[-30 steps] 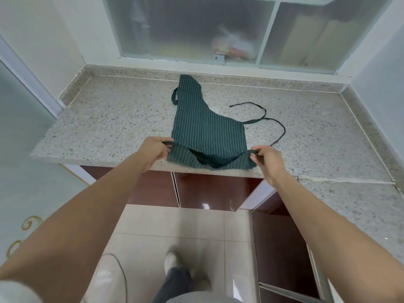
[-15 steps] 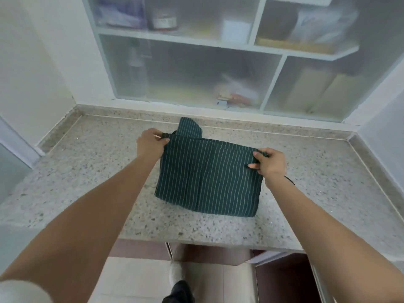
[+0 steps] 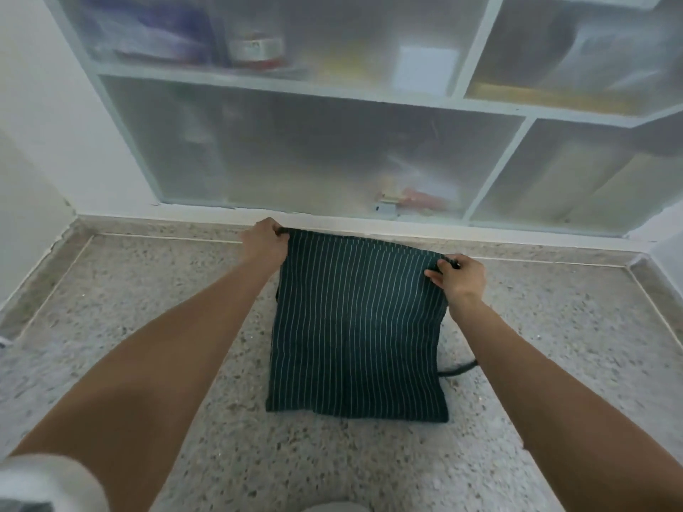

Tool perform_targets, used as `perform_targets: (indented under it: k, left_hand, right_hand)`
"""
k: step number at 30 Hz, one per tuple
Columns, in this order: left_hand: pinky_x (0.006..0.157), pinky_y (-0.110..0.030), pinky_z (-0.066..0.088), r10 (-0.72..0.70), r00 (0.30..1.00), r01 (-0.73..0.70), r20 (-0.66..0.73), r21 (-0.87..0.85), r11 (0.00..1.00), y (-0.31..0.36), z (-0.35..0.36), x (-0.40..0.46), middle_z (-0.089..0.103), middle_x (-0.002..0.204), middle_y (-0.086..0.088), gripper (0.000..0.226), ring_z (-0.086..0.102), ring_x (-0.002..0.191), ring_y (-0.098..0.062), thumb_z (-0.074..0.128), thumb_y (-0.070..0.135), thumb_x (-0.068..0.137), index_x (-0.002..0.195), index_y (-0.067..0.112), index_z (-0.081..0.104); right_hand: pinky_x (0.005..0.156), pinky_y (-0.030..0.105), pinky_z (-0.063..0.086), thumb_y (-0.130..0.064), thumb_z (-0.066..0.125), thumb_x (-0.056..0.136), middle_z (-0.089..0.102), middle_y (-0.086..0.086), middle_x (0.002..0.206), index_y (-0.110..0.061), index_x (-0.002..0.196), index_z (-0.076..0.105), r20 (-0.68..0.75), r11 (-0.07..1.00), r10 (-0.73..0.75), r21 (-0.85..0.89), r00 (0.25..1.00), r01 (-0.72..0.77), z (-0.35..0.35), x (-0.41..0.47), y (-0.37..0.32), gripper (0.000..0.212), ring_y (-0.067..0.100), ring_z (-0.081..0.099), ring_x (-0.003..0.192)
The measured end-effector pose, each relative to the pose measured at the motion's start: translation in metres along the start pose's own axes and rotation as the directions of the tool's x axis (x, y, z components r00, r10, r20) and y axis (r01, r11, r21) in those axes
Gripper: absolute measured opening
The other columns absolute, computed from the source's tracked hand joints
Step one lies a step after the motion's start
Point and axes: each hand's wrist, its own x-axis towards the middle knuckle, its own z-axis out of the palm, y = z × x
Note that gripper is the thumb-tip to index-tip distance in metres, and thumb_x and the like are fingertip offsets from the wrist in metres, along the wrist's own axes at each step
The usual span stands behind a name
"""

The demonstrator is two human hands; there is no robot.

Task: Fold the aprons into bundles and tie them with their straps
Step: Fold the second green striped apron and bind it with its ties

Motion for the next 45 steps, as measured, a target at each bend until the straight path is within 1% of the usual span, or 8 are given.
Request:
perform_targets:
  k: [5,9,15,23,27,31,37,45]
  left_hand:
    - [0.048,-0.029,0.029,0.019,0.997,-0.016,0.08,-0.043,0.999,0.0,0.033,0.035,0.043,0.077,-0.01,0.004,0.042,0.063,-0.021,0.032,0.012,0.1,0.101,0.008,0.033]
    - [0.047,-0.032,0.027,0.004,0.994,0.001,0.113,-0.041,0.999,-0.005,0.058,0.063,0.04,0.072,-0.009,0.003,0.034,0.056,-0.016,0.028,0.01,0.101,0.101,0.007,0.029]
    - [0.079,-0.051,0.045,-0.028,0.979,0.027,0.202,0.004,1.0,-0.019,0.088,0.094,0.051,0.122,-0.028,0.032,0.054,0.102,-0.041,0.028,0.006,0.1,0.131,-0.003,0.026]
    - [0.077,-0.039,0.039,-0.041,0.986,0.028,0.164,0.082,0.996,-0.039,0.114,0.127,0.053,0.12,-0.028,0.032,0.052,0.108,-0.04,0.033,0.012,0.101,0.129,-0.003,0.036]
    - [0.093,-0.04,0.039,-0.095,0.972,0.096,0.216,0.006,0.995,-0.044,0.117,0.132,0.05,0.129,-0.023,0.038,0.049,0.116,-0.037,0.034,0.022,0.102,0.135,0.004,0.036]
    - [0.108,-0.044,0.032,-0.115,0.934,0.133,0.338,-0.032,0.991,-0.046,0.115,0.125,0.032,0.149,-0.017,0.059,0.035,0.134,-0.035,0.039,0.037,0.099,0.149,0.012,0.018]
    - [0.1,-0.039,0.038,-0.195,0.958,0.198,0.212,0.005,0.98,-0.051,0.102,0.076,0.042,0.134,-0.023,0.055,0.042,0.122,-0.035,0.05,0.034,0.095,0.135,-0.001,0.036]
    - [0.081,-0.031,0.045,-0.235,0.893,0.328,0.384,-0.197,0.924,-0.09,0.087,0.016,0.053,0.109,-0.006,0.056,0.054,0.098,-0.02,0.064,0.04,0.086,0.123,0.005,0.043]
  right_hand:
    - [0.085,0.033,0.054,-0.002,0.047,0.096,0.06,0.007,0.09,-0.006,0.094,0.056,-0.007,0.998,0.017,-0.057,1.0,-0.017,0.022,0.037,0.006,0.01,0.022,0.066,0.076]
    - [0.088,0.04,0.054,-0.004,0.045,0.097,0.061,0.01,0.092,-0.007,0.095,0.055,0.007,0.99,0.014,-0.141,1.0,-0.013,0.041,0.065,0.019,0.011,0.027,0.068,0.088]
    - [0.082,0.042,0.055,-0.007,0.04,0.1,0.059,0.008,0.095,-0.009,0.098,0.052,0.032,0.971,0.011,-0.241,0.999,-0.003,0.063,0.092,0.041,0.012,0.025,0.069,0.088]
    - [0.078,0.038,0.051,-0.016,0.043,0.099,0.059,0.01,0.112,-0.008,0.119,0.048,0.134,0.927,0.001,-0.373,0.991,0.05,0.089,0.109,0.066,0.022,0.025,0.061,0.096]
    - [0.097,0.031,0.037,-0.017,0.055,0.094,0.016,0.009,0.154,-0.019,0.146,0.024,0.318,0.789,-0.076,-0.561,0.945,0.252,0.094,0.092,0.071,0.06,0.026,0.031,0.136]
    - [0.113,0.036,0.022,-0.018,0.061,0.091,-0.002,0.002,0.158,-0.023,0.149,0.017,0.536,0.619,-0.088,-0.631,0.84,0.468,0.095,0.066,0.079,0.073,0.023,0.011,0.145]
    - [0.113,0.043,0.022,-0.032,0.068,0.085,0.005,0.002,0.158,-0.028,0.15,0.01,0.689,0.593,0.138,-0.633,0.712,0.497,0.101,0.039,0.094,0.087,0.026,0.01,0.144]
    - [0.112,0.045,0.022,-0.034,0.071,0.081,0.0,0.006,0.158,-0.028,0.15,0.009,0.695,0.515,0.171,-0.667,0.698,0.537,0.095,0.016,0.104,0.093,0.028,0.006,0.144]
